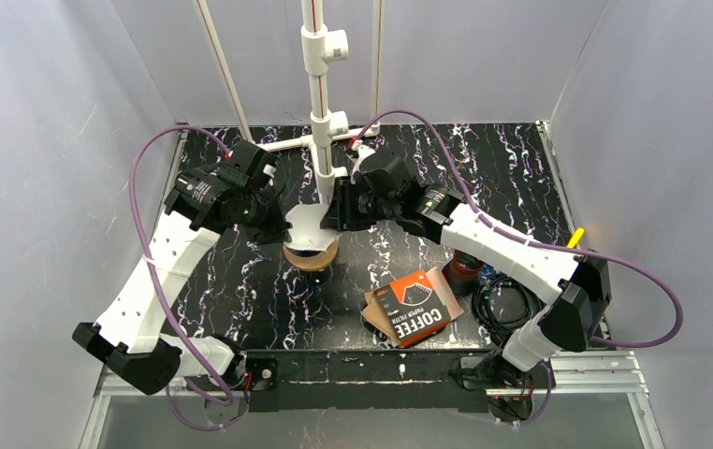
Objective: Place the coffee filter in the dripper
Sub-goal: Place the coffee filter in the coffee dripper.
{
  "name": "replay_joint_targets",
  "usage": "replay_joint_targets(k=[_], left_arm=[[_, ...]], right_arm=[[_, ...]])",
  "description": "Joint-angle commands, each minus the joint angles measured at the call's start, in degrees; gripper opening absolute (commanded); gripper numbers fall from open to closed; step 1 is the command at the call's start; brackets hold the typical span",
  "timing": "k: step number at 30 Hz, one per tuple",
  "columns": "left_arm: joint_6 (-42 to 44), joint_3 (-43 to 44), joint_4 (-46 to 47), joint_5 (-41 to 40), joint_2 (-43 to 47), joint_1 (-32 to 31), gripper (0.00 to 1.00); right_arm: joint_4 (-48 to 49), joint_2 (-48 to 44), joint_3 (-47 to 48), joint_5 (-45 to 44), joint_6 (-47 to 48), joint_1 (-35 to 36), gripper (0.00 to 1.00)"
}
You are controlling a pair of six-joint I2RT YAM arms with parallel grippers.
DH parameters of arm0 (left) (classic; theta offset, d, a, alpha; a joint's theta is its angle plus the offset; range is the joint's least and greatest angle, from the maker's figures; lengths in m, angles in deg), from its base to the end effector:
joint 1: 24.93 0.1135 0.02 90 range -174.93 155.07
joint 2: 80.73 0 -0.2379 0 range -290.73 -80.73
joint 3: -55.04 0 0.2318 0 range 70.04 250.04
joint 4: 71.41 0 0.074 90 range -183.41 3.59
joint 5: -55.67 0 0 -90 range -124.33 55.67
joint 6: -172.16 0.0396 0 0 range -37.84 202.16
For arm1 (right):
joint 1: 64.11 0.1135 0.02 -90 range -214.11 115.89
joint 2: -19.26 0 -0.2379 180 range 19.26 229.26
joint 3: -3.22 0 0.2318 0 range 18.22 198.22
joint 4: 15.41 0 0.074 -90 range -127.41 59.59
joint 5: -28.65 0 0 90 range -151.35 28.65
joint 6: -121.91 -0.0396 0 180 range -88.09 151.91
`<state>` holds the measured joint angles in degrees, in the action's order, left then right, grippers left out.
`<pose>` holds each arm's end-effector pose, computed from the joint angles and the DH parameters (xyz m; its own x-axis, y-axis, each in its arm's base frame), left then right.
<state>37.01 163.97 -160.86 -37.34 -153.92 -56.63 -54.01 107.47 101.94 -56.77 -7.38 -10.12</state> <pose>0.1768 -0.1068 0.3851 -0.8369 -0.3152 -0.4474 -0.1348 0.9110 -0.3898 0.1977 0.2774 0.3401 -0.7511 0.0402 -0.6590 -0.4808 0.6507 0.5878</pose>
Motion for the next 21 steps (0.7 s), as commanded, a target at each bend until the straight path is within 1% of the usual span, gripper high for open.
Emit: replay_joint_targets(k=[1, 8, 9, 12, 16, 20, 21], left_arm=[[1.5, 2.3, -2.0, -0.2, 0.3, 0.2, 0.0], [2.2, 3.2, -3.2, -1.5, 0.1, 0.2, 0.0], [2.3, 3.2, -3.4, -1.9, 0.1, 0.3, 0.0], [2.6, 3.1, -3.8, -2.2, 0.0, 0.3, 0.0], [2.9, 2.9, -3.9, -2.1, -0.3, 0.3, 0.0], [3.3, 2.4, -3.8, -2.4, -0.5, 0.4, 0.0], [3.6, 2.4, -3.8, -2.4, -0.6, 0.6, 0.0]], right_arm=[[-1.8, -1.5, 0.6, -1.7, 3.1, -0.3, 0.45], [-6.4, -0.5, 2.7, -4.2, 4.9, -0.3, 0.47], [-6.9, -0.5, 2.9, -5.8, 5.2, -0.3, 0.47], [-7.1, -0.5, 3.1, -6.0, 5.7, -0.3, 0.49], [-5.8, -0.5, 3.1, -3.6, 5.6, -0.3, 0.55], [-4.5, -0.7, 3.6, -0.7, 3.7, -0.3, 0.64], [-4.0, -0.9, 3.5, -0.4, 3.2, -0.3, 0.65]])
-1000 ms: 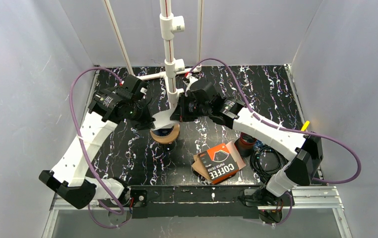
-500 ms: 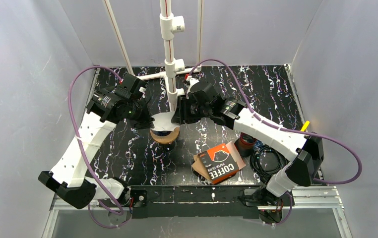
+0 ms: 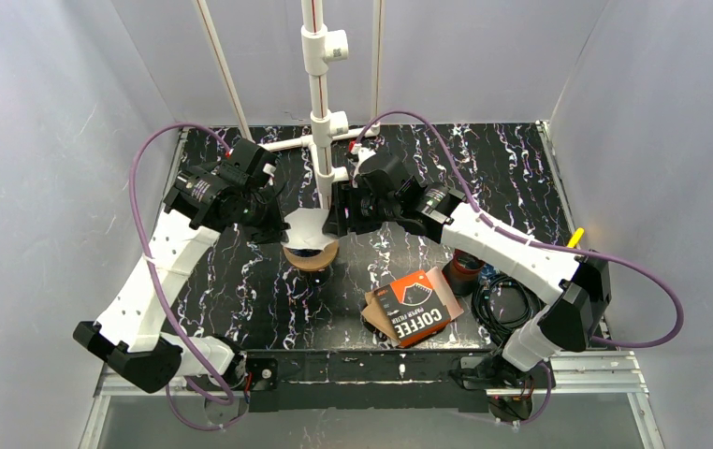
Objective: Place the coffee filter in the dripper
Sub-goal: Place the coffee filter in the coffee dripper.
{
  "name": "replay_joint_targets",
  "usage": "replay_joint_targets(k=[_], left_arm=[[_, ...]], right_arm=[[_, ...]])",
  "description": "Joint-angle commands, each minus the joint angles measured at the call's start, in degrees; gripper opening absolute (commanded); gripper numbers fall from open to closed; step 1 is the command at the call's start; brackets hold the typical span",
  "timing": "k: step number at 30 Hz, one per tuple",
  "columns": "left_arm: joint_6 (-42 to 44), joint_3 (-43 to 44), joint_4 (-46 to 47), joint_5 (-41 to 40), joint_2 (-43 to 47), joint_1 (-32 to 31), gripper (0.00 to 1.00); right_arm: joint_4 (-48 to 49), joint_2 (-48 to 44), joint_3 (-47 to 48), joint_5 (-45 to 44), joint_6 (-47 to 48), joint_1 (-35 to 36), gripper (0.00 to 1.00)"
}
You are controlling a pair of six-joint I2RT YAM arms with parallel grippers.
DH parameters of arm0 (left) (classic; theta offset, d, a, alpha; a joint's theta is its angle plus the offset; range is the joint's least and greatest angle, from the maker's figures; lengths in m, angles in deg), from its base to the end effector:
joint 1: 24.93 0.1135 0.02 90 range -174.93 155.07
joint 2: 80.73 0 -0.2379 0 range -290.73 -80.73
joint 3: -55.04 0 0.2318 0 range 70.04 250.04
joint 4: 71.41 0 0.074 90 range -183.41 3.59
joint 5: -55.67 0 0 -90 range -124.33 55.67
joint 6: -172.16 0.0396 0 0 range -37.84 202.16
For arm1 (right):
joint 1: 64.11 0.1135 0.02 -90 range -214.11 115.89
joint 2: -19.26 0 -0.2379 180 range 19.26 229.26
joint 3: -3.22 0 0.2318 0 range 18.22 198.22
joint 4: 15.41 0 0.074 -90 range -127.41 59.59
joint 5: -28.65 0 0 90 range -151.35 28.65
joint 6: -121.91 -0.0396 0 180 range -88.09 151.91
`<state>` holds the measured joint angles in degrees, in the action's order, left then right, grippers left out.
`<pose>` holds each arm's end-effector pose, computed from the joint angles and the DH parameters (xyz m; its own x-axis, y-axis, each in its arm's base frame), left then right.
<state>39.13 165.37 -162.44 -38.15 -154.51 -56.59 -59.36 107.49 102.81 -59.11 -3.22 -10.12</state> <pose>0.1765 -0.1057 0.3876 -0.8413 -0.2811 -0.4617 -0.1140 0.9272 -0.3568 0.1961 0.2724 0.3358 -0.7353 -0.0336 -0.6770 -0.4947 0.7094 0.5020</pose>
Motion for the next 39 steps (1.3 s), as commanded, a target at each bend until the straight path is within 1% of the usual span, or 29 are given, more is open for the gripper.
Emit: replay_joint_targets(k=[1, 4, 13, 19, 21, 31, 39], left_arm=[[1.7, 1.0, -2.2, -1.6, -0.1, 0.7, 0.0], [2.9, 1.0, -1.8, -1.0, -0.4, 1.3, 0.0], [5.2, -1.5, 0.4, 1.8, -0.7, 2.4, 0.0], [6.0, -4.1, 3.0, 3.8, -0.5, 3.2, 0.0], [6.4, -4.5, 3.4, 5.6, -0.6, 3.4, 0.0], [7.5, -5.9, 4.0, 6.3, -2.2, 4.7, 0.0], [7.8, -8.6, 4.7, 5.8, -2.3, 5.4, 0.0]], right_arm=[[1.7, -1.1, 2.4, 2.3, -1.3, -0.3, 0.67], [2.7, -1.7, 1.6, 2.7, -2.1, -0.3, 0.69], [4.2, -1.1, 0.6, 4.4, -3.2, -0.5, 0.7], [1.8, 0.3, 1.9, 3.3, -4.4, -1.0, 0.68], [1.8, 0.5, 1.9, 3.3, -4.7, -1.1, 0.67], [-2.3, 2.7, 3.0, 2.7, -6.0, -1.9, 0.63], [-3.0, 3.6, 3.4, 3.3, -6.3, -2.2, 0.63]])
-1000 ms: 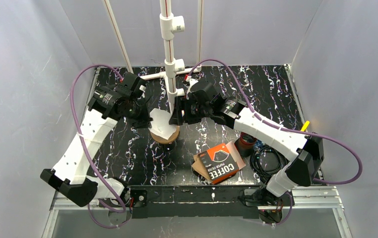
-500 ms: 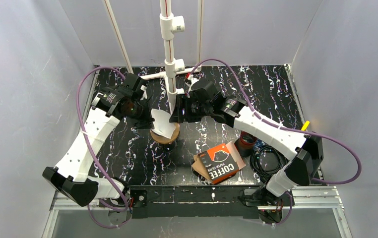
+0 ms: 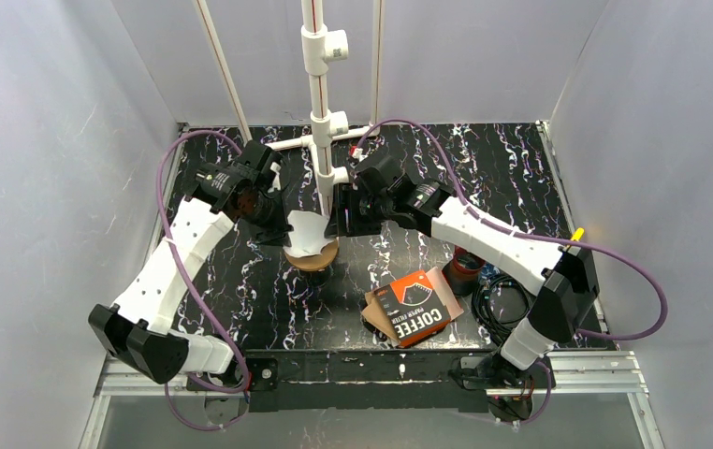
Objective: Place the coffee filter in the dripper
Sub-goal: Place the coffee filter in the coffee dripper.
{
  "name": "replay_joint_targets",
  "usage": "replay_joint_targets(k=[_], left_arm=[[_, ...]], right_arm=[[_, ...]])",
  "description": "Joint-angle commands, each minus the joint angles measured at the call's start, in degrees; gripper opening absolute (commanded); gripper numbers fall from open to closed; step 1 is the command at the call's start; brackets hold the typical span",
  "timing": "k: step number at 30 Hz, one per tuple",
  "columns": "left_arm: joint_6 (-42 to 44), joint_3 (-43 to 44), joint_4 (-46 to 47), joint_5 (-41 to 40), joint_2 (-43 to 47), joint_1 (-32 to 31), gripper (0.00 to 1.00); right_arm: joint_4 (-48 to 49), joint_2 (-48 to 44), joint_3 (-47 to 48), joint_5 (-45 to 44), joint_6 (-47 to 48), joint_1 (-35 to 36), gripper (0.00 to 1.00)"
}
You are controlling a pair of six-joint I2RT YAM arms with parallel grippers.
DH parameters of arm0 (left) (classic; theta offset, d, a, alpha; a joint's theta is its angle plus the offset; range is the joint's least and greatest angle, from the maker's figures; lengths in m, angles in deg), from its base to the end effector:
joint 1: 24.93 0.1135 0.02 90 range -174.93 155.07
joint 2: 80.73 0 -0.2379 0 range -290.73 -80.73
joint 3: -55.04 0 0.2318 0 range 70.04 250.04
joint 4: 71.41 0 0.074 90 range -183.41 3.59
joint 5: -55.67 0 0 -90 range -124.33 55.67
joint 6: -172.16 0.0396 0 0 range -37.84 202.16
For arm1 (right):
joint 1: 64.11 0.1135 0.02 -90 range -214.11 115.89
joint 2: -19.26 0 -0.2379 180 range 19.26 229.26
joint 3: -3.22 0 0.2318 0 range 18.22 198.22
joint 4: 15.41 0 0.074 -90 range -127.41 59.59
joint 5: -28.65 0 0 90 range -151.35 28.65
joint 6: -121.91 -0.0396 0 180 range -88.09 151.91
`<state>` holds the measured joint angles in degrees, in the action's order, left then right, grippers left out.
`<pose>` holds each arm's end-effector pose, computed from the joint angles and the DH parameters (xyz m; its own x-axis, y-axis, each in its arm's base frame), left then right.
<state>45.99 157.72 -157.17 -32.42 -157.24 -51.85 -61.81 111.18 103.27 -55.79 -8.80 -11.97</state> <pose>0.2045 -0.1053 0.3491 -0.8967 -0.2062 -0.3917 -0.0764 0.9437 -0.3219 0.2096 0.2759 0.3138 -0.8311 -0.0114 -0.5560 -0.3831 0.7365 0.5576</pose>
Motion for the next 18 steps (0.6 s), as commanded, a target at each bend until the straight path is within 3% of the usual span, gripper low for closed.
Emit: replay_joint_targets(k=[1, 10, 18], left_arm=[[1.2, -1.0, -0.6, 0.0, 0.2, 0.7, 0.0], [1.9, 1.1, -2.3, -1.1, -2.7, 1.9, 0.1], [3.5, 6.0, -4.5, -2.9, -4.5, 2.4, 0.44]], right_arm=[[-0.5, 0.0, 2.9, 0.0, -0.8, -0.4, 0.63], [0.3, 0.8, 3.1, 2.4, -2.3, -1.6, 0.63], [1.9, 0.8, 2.8, 4.3, -2.6, -2.7, 0.65]])
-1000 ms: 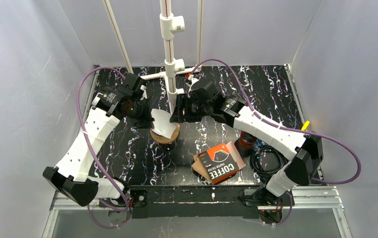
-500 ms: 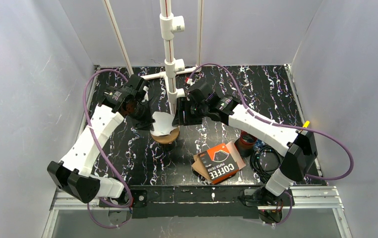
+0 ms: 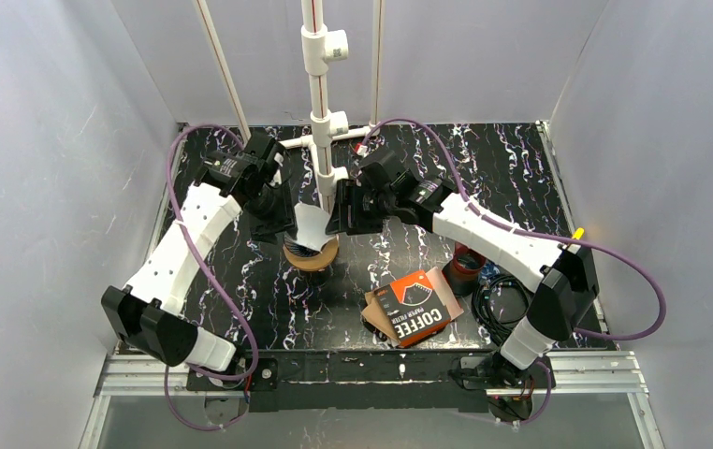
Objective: Place the coffee filter in the dripper
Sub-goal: Place the coffee filter in the coffee dripper.
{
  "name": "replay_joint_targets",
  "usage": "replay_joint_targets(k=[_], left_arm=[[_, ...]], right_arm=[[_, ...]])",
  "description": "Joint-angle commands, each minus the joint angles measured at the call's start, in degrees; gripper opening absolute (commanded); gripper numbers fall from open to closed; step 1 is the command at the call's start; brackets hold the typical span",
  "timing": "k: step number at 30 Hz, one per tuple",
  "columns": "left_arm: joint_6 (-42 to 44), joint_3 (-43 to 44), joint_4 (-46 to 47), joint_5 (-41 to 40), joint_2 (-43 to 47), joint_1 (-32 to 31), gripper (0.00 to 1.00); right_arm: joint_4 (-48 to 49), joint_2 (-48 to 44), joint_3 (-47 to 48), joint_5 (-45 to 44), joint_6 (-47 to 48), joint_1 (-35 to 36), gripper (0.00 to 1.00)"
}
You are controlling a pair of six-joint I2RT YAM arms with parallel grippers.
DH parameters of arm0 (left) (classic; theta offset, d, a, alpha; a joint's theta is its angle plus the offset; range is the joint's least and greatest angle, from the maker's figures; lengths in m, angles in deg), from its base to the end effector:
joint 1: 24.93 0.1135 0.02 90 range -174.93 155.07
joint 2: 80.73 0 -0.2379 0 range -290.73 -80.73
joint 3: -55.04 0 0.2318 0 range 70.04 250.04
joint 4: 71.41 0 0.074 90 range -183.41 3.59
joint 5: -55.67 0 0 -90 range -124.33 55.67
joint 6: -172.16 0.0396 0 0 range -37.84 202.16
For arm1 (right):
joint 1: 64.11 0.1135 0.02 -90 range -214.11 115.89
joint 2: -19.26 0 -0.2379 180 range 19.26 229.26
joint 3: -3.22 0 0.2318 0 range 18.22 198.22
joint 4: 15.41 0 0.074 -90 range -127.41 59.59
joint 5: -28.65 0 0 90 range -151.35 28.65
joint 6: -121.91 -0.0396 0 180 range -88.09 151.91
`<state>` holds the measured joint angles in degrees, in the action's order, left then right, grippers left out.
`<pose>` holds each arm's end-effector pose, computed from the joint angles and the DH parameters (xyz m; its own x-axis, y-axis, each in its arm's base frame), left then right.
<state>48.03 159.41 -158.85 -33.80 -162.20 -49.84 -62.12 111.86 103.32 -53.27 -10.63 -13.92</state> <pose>0.2239 -0.1044 0.3364 -0.9162 -0.1931 -0.3512 -0.1078 0.9627 -0.2481 0.2187 0.2711 0.3098 -0.8596 0.0142 -0.5108 -0.3381 0.7337 0.5893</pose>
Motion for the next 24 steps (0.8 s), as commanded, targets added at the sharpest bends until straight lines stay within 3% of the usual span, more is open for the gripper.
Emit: replay_joint_targets(k=[1, 6, 11, 19, 24], left_arm=[[1.6, 5.1, -3.0, -1.4, 0.6, 0.5, 0.47], [1.7, 7.1, -4.1, -1.8, 1.5, 0.5, 0.58], [1.2, 5.9, -4.5, -1.7, 2.6, 0.8, 0.61], [0.3, 4.3, -4.3, -0.5, 4.0, 1.5, 0.6], [0.3, 3.9, -3.6, 1.4, 4.5, 1.8, 0.53]], right_arm=[[2.5, 0.0, 2.7, 2.1, -0.8, -0.9, 0.65], [4.4, 0.0, 2.5, 4.3, -0.7, -1.5, 0.65], [6.6, -0.2, 2.0, 6.8, -0.8, -2.1, 0.67], [7.9, -0.4, 1.3, 8.7, -1.1, -3.1, 0.66], [8.0, -0.7, 0.5, 8.9, -1.3, -3.6, 0.63]])
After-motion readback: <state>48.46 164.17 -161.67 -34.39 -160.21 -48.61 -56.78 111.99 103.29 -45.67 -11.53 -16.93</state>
